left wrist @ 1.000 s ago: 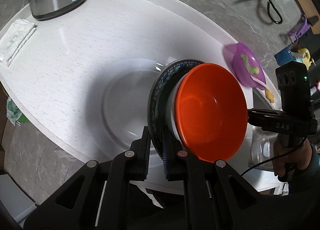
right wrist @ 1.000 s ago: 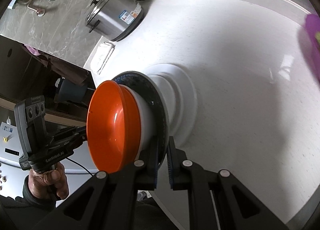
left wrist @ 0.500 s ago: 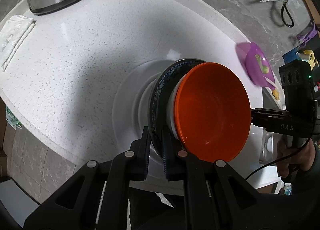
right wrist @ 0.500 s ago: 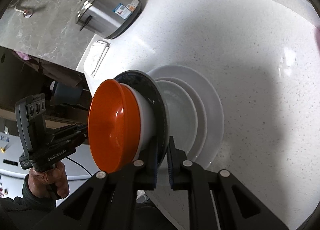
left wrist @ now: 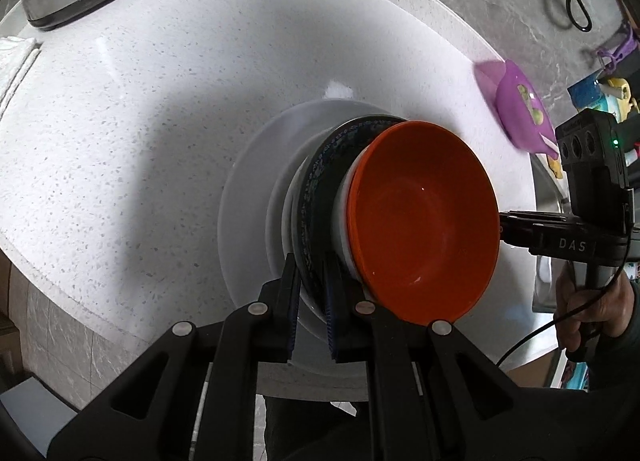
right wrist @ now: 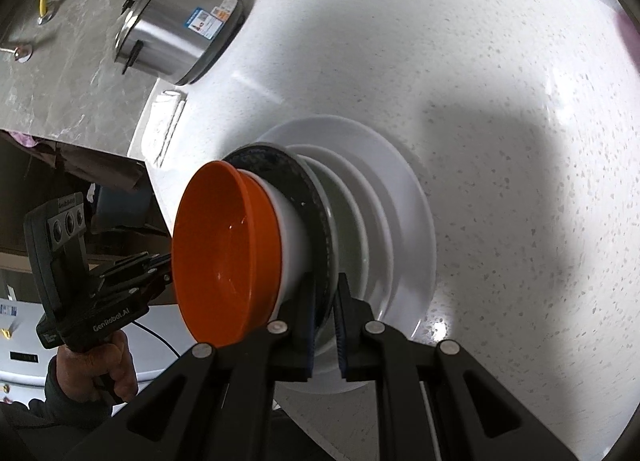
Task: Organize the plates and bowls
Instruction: 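Carry the nested bowls with both tools onto the stacked white plates, then lower the nested bowls onto the plates and open both tools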
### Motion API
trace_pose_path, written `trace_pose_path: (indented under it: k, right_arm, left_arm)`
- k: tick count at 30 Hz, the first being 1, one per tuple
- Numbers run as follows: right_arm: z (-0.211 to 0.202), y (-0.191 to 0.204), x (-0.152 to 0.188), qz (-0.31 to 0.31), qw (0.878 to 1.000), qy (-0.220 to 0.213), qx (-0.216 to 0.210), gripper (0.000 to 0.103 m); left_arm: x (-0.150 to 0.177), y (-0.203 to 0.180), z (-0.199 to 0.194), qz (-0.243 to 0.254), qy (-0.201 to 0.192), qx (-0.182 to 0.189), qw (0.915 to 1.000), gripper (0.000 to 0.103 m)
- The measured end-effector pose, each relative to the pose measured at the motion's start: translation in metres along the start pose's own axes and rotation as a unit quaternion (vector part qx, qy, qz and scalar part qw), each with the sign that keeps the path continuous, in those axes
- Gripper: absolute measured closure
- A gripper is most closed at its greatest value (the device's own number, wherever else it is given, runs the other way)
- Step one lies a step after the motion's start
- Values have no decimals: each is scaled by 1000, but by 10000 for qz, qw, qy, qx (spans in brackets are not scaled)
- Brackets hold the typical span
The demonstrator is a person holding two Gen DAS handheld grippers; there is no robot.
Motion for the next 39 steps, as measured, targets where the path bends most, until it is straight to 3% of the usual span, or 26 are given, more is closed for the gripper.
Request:
trace_pose_path:
  k: [17, 20, 21, 22, 23, 24, 28, 32, 35, 39]
  right_arm:
    - [-3, -6, 0, 272, 9991, -323, 90, 88]
    - [-9, -8, 0, 372, 9982, -460, 47, 79]
    - [-11, -11, 1, 385, 9979, -504, 143, 63]
    - [-13, -15, 1, 409, 9974, -543, 229, 47]
    - [-18, -19, 2, 474, 9969, -593, 205, 40]
    - [-22, -19, 3, 511, 9966, -641, 118, 30]
    - [-40, -24, 8, 502, 9950, -849, 142, 20]
    - [-56, -27, 11, 563, 9930, -1037, 49, 17]
    - [-70, -22, 14, 546, 9900, -1297, -75, 3]
    - [-86, -12, 24, 423, 9874, -1516, -156, 0]
  left_arm:
    - [-2, -13, 8, 70, -147, 67, 9998, 92]
    - [2, -11, 5, 46, -190, 9, 9998, 91]
    - [5, -11, 2, 58, -227, -30, 9997, 90]
    - [6, -11, -1, 80, -269, -84, 9996, 86]
    - [7, -11, -4, 100, -319, -139, 9993, 82]
    - [9, -10, -9, 97, -387, -213, 9990, 71]
    - [17, -13, -29, 18, -738, -268, 9969, 5]
    - [28, -25, -52, 3, -1180, -425, 9921, 0]
    - [41, -36, -67, 21, -1467, -701, 9867, 0]
    - [66, -65, -77, 237, -1498, -815, 9851, 0]
Point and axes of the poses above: each gripper's, at about its wrist camera, not at the fingertips, and z roughly the way its jaws point, y to its left, x to its underside, the point moved 10 cm from there along z, roughly the way its jaws point, and after that the axes turned 10 degrees about x, right-handed, at the moved point
